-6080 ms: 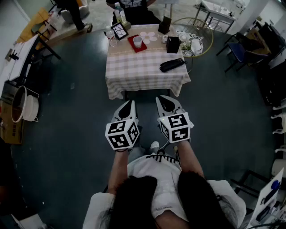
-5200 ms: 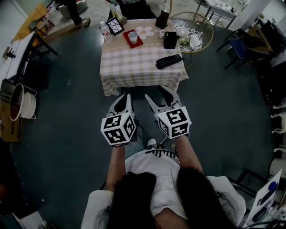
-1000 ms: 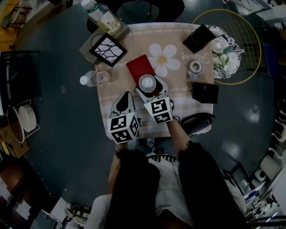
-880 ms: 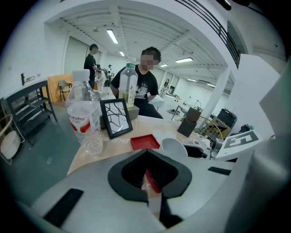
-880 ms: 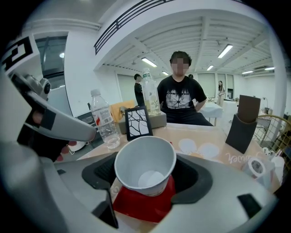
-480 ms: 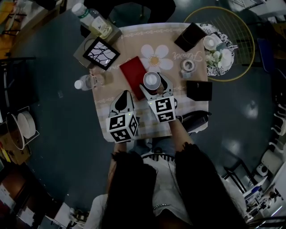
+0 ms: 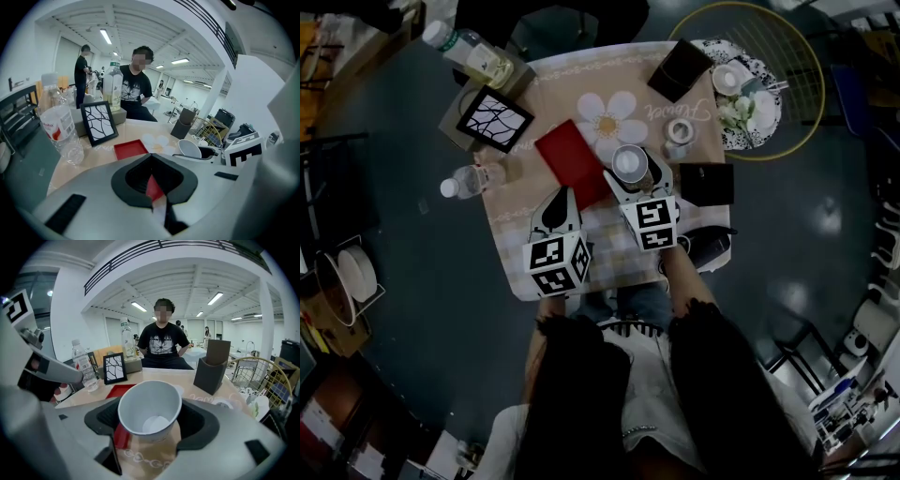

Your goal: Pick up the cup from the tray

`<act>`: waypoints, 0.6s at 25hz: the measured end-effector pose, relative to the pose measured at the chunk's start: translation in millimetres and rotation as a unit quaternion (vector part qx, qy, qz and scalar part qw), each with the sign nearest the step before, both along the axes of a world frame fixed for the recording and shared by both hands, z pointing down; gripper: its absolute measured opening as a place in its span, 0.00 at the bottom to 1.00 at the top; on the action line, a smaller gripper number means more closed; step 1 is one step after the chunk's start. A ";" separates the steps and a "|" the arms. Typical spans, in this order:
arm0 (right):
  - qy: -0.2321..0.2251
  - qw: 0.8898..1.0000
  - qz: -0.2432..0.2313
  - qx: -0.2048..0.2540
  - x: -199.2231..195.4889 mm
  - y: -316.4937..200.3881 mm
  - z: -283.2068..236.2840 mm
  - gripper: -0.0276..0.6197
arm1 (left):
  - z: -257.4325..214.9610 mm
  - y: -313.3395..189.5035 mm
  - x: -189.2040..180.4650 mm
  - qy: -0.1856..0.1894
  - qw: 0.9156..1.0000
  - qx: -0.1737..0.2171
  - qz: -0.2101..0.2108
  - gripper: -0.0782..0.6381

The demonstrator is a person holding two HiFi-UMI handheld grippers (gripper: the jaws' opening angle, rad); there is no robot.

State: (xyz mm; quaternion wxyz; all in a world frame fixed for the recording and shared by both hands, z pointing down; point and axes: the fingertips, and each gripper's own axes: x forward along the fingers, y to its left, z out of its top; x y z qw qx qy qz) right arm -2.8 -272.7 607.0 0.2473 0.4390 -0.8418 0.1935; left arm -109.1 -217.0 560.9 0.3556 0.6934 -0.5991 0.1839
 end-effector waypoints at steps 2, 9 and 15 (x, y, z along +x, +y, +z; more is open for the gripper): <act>0.001 1.000 0.001 -0.005 4.2 2.1 4.9 0.60 | 1.0 -0.8 4.0 0.000 1.000 0.000 0.003 0.12; 0.003 1.000 0.005 -0.014 12.2 6.1 17.6 0.60 | 4.6 0.8 6.3 -0.001 1.000 -0.004 0.002 0.12; -0.016 1.000 0.007 -0.010 14.5 5.7 19.4 0.60 | 4.8 2.8 4.2 -0.003 1.000 -0.006 -0.003 0.12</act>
